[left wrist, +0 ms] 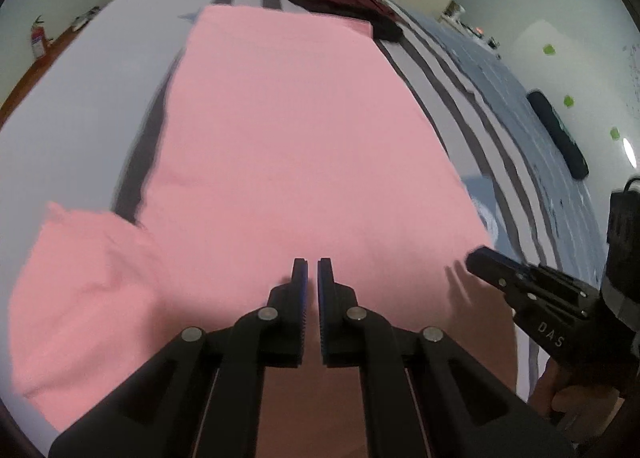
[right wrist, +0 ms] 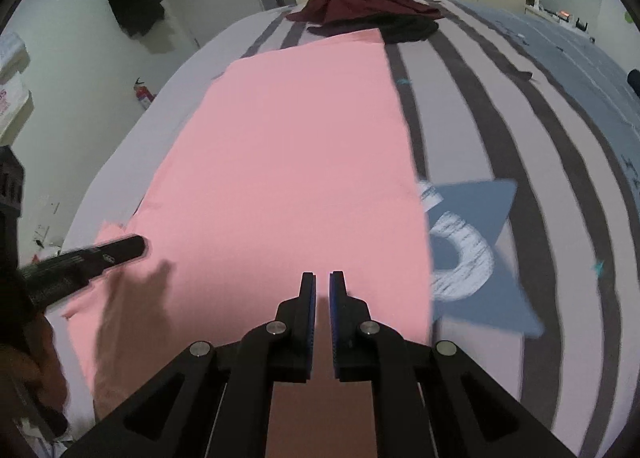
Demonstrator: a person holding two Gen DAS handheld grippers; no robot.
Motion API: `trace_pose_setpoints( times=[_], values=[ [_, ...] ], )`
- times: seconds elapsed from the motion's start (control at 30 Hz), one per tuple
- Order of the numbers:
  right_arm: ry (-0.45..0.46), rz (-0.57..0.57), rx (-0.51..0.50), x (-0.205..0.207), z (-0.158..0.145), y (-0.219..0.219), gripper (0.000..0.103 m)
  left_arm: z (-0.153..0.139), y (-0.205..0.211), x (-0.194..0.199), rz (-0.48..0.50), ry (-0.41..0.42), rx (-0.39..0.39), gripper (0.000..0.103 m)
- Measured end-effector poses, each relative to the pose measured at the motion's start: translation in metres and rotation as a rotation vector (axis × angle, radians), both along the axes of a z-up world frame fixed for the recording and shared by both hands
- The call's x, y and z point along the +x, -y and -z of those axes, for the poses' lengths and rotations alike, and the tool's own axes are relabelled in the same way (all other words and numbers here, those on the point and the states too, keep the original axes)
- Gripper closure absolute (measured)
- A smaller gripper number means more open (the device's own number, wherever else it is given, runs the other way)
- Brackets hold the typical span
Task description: Fold clothes
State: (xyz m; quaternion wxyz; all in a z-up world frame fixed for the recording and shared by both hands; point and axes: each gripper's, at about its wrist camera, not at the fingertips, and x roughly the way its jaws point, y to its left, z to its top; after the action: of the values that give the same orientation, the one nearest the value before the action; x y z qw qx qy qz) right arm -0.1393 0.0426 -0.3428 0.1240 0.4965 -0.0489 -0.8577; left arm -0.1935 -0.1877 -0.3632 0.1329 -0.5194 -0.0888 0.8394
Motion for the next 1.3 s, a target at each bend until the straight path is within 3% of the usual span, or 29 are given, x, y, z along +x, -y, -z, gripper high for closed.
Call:
trace_pose_setpoints(
  times=[0.2,0.37,0.57,0.8,1.0,1.1,1.3],
  values=[
    [0.018,-0.017,-0.014,0.013,0.025,-0.012,0.098,0.023,0.012,0.029,-0.054,0.012,-0.062,0.101],
    [0.021,-0.054,-0.009,0.032,0.029,-0.04,0.098,0.018,0.046,0.052,-0.118,0.009,-0.158,0.101],
    [0.049,-0.047,-0.001,0.048,0.02,-0.084,0.095,-0.006,0.055,0.07,-0.154,-0.005,-0.222,0.101],
    [0.007,-0.086,-0.032,0.076,-0.004,-0.07,0.095,-0.034,0.029,0.109,-0.12,-0.027,-0.127,0.101],
    [0.011,-0.125,-0.068,0.092,0.004,-0.022,0.095,-0.014,-0.019,0.114,-0.032,-0.011,-0.083,0.101],
    [0.04,-0.127,-0.042,0.104,0.018,-0.014,0.095,0.0,-0.014,0.118,-0.024,0.011,-0.124,0.101],
    [0.063,-0.105,-0.012,0.127,0.028,-0.044,0.102,0.002,0.049,0.144,-0.119,0.038,-0.184,0.101]
  ],
)
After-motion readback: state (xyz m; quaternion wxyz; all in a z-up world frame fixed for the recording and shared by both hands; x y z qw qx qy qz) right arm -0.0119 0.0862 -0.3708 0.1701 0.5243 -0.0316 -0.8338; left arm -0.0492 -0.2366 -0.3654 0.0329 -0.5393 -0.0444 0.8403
